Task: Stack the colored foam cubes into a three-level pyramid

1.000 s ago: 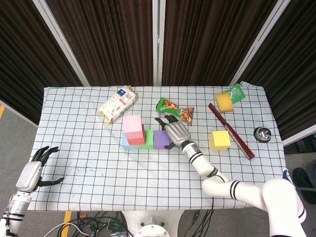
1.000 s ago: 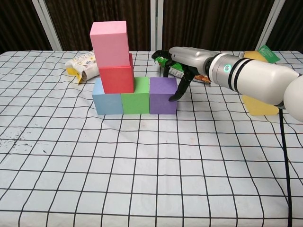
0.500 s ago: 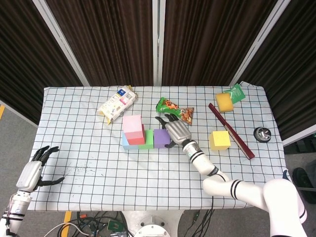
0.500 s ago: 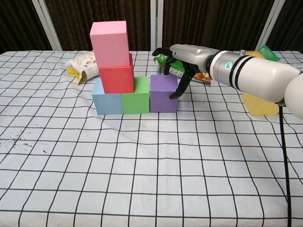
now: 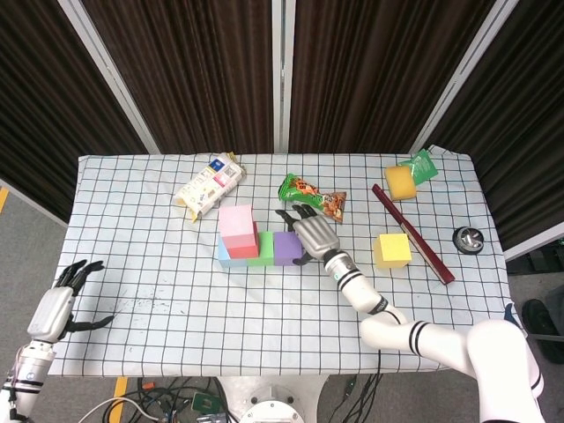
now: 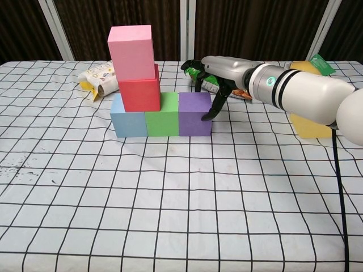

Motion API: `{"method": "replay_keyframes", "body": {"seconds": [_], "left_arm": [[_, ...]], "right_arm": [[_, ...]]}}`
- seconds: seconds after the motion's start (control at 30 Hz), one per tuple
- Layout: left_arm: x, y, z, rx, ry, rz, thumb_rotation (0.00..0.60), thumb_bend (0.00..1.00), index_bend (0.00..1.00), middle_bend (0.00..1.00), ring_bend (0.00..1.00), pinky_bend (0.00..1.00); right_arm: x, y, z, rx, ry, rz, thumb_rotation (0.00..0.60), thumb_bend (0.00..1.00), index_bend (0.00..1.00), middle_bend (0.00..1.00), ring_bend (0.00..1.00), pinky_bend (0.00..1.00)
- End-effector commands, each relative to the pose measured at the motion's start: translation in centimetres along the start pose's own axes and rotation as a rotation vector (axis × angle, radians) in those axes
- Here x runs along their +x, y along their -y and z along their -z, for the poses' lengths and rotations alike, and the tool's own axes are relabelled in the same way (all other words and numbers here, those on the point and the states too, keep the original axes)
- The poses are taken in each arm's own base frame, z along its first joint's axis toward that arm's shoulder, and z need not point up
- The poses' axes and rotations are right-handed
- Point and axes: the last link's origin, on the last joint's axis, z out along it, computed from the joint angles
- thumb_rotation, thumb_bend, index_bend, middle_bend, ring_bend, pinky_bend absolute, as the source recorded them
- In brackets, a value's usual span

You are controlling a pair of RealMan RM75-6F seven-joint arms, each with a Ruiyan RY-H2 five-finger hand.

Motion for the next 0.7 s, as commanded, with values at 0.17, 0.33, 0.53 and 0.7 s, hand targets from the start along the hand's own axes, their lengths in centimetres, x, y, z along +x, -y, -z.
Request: {"method": "replay_keyframes", "body": {"seconds": [0.17,0.33,0.53,0.7], "left_arm": [[0.01,0.03,0.01,0.000,-0.001,0.000,0.600,0.00,0.11,0.16,0.03,0.01],[0.01,0.06,0.02,0.000,0.001,-0.002,0.600,0.00,0.11,0.16,0.03,0.01],[0.00,0.05,0.01,0.000,0.001,-0.003,0.600,0.00,0.11,0.16,0.03,0.01],[0.04,0.07,-0.02,0.001,0.000,-0.001,0.600,0.00,0.11,0.16,0.03,0.01]], "right_arm": [[-0.07,0.02,-0.02,0.002,0.001,0.002,0.600,0.09,0.00,0.40,0.01,0.00],[-0.01,0.06,-0.01,0.007,-0.003,0.007,0.600,0.09,0.00,0.38,0.01,0.00],[0.07,0.10,-0.11,0.013,-0.002,0.014,0.600,0.10,0.00,0.36,0.01,0.00],[0.09,0.10,-0.16,0.017,0.004,0.020,0.600,0.10,0.00,0.33,0.01,0.00]]}}
